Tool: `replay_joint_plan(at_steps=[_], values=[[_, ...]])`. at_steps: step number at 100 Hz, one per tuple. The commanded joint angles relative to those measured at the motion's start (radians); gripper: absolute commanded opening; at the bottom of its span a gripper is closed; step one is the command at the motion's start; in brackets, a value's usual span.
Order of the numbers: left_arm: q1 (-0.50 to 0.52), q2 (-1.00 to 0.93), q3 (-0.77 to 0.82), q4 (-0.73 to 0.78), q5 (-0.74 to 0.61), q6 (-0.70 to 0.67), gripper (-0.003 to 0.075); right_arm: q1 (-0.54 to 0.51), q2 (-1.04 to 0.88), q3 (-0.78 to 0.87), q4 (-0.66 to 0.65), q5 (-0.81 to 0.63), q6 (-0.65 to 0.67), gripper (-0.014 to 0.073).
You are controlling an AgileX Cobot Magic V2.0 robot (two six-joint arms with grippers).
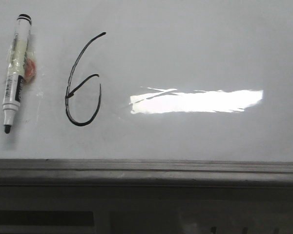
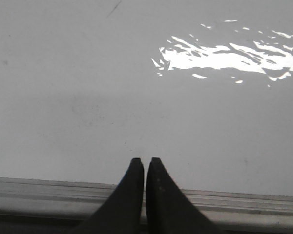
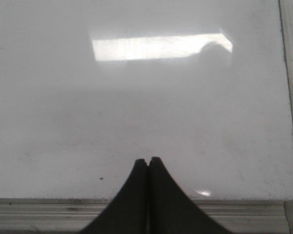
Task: Write number 6 on whiteboard
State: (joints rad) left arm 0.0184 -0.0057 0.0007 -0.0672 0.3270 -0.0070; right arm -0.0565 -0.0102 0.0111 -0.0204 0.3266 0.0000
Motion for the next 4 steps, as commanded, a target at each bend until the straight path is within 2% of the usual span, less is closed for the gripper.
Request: replay_joint_plan(at_steps=[1, 4], values=[[0.002, -0.029, 0.024, -0.003, -0.057, -0.011, -0.0020, -0.009, -0.017, 0.014, -0.010, -0.016, -0.011, -0.0064], [0.002, -0.029, 0.024, -0.003, -0.057, -0.011, -0.0020, -0.009, -0.017, 0.014, -0.010, -0.016, -0.011, -0.0064]])
